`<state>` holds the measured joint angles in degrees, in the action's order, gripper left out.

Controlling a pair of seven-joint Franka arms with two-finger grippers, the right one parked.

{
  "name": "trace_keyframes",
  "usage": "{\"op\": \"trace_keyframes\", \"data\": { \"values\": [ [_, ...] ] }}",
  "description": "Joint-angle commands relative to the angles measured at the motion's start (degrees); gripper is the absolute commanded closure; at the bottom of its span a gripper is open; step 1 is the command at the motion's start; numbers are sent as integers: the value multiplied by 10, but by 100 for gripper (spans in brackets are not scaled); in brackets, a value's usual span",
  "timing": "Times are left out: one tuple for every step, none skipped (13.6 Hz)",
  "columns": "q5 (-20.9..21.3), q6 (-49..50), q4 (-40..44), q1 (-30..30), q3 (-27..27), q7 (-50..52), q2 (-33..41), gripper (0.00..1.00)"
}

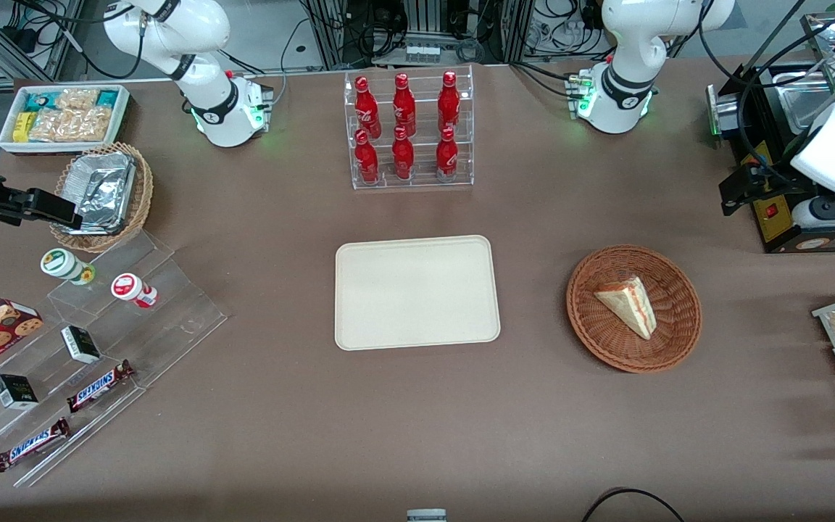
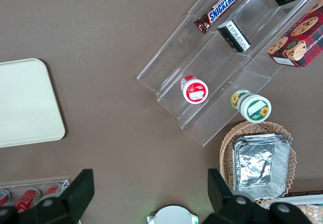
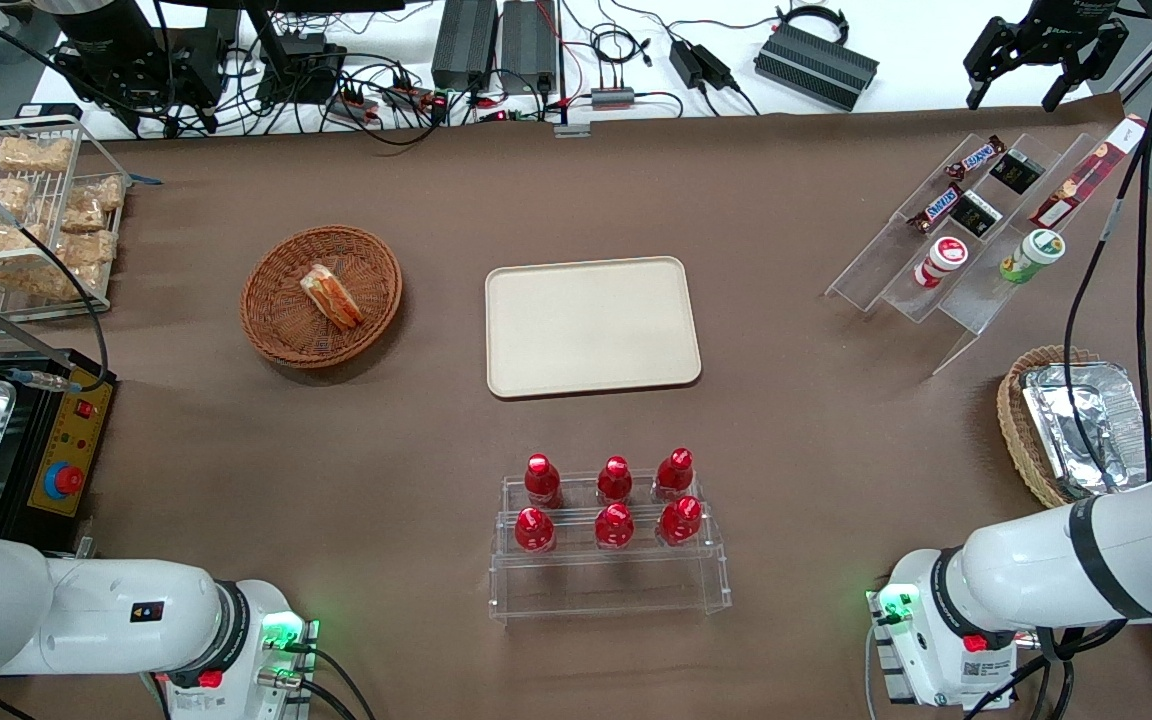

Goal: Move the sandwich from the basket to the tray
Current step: 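Move the left gripper over the sandwich in the wicker basket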

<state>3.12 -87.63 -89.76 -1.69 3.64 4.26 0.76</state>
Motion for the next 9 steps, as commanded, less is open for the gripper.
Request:
{"op": "trace_keyframes", "data": {
  "values": [
    [0, 18, 11, -1, -4, -10, -1, 0],
    [0, 16, 10, 1, -4, -1, -3, 0],
    [0, 10, 7, 1, -4, 3, -8, 0],
    [0, 1, 6, 1, -4, 9, -19, 0],
    [3, -16, -6, 0, -4, 21, -27, 0],
    [3, -46, -26, -1, -4, 28, -32, 0],
    [3, -87, -52, -2, -3, 36, -33, 0],
    [3, -127, -83, -2, -1, 59, -33, 0],
    [3, -177, -119, -2, 0, 83, -33, 0]
  ]
}}
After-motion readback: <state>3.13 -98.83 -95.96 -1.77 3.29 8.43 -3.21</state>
